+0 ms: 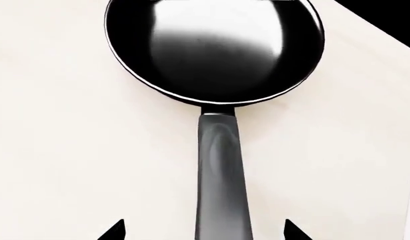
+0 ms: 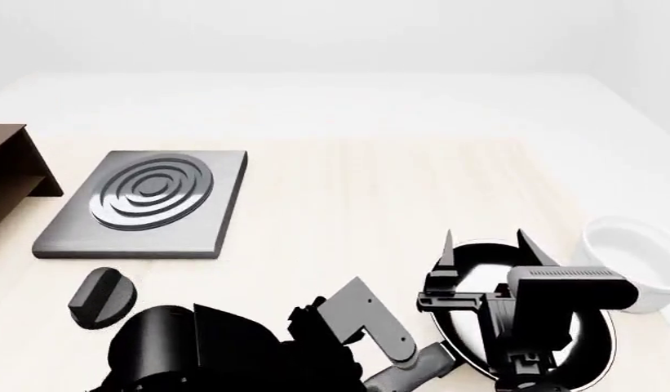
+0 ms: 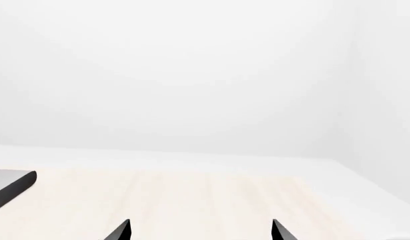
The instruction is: Put the frying pan on top of the cabinet.
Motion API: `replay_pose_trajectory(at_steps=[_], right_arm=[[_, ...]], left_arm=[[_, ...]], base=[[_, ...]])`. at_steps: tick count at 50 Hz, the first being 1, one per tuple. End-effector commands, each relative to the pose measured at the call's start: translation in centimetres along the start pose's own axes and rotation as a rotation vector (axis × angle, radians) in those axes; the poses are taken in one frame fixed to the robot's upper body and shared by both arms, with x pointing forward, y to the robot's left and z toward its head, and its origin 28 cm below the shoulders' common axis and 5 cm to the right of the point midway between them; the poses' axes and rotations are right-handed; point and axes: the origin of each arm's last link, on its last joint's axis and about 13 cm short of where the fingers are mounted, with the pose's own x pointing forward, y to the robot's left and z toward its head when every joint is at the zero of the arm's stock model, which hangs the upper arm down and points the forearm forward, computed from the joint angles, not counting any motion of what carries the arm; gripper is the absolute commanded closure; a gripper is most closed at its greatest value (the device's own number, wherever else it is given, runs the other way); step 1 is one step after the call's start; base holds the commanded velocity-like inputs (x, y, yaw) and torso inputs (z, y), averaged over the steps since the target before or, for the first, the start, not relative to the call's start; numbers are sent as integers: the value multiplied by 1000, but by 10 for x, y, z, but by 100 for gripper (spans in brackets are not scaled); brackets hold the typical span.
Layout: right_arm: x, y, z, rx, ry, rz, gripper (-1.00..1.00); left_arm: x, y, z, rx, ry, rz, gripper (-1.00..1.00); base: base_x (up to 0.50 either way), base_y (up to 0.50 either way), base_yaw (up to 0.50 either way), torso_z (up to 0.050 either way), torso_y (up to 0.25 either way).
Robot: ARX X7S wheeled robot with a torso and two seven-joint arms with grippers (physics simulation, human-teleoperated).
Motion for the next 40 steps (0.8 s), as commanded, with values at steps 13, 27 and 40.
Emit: replay_pose_trajectory(at_steps=[13,27,40], right_arm=[[-2,0,0,8,-2,4,-100],[-3,-1,-2,12,0,1,-100],[-3,-1,-3,15,1,1,-100]], left_arm=[[23,-4,-1,57,63,-65,-100],[46,2,-13,38,129,-86,-100],[62,6,-26,-7,207,-105,-100]], base=[[0,0,0,0,0],[0,0,0,0,0],[0,0,0,0,0]])
